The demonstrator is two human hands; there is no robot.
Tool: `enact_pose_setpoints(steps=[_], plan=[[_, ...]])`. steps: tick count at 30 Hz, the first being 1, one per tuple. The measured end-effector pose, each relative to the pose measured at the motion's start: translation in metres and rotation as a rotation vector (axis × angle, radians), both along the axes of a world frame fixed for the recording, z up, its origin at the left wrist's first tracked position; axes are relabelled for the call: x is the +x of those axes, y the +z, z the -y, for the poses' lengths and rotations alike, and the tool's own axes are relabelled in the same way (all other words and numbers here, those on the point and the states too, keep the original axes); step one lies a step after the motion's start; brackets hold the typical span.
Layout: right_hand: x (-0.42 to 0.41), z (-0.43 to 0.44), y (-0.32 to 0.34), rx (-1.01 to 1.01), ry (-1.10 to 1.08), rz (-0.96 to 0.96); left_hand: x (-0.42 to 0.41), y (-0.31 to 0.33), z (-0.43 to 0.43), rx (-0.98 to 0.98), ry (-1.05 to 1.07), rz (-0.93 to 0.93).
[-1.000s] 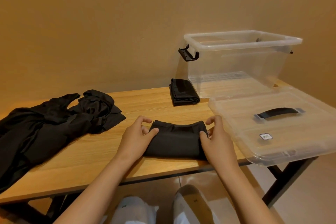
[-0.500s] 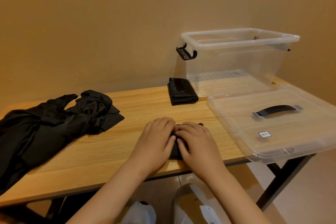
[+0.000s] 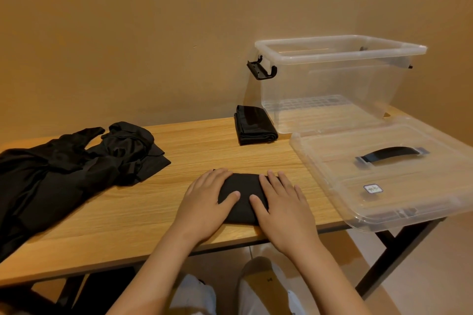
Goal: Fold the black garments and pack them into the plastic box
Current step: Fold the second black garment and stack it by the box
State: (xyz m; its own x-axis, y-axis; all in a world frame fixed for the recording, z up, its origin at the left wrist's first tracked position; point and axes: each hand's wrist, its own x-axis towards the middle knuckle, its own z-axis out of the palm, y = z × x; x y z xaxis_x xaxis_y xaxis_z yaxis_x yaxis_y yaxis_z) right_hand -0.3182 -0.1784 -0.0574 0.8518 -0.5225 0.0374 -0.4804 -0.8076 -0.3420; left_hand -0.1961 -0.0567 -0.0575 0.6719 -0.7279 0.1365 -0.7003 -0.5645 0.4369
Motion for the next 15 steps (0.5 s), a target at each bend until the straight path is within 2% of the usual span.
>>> enact_pose_setpoints(steps=[8,15], plan=[[0.000,-0.002,0.000,0.004,0.002,0.025,-0.001,-0.002,0.000,-0.028,0.010,-0.008],[-0.003,0.005,0.006,0.035,0.028,0.097,0.009,0.008,-0.003,0.079,-0.110,-0.046]])
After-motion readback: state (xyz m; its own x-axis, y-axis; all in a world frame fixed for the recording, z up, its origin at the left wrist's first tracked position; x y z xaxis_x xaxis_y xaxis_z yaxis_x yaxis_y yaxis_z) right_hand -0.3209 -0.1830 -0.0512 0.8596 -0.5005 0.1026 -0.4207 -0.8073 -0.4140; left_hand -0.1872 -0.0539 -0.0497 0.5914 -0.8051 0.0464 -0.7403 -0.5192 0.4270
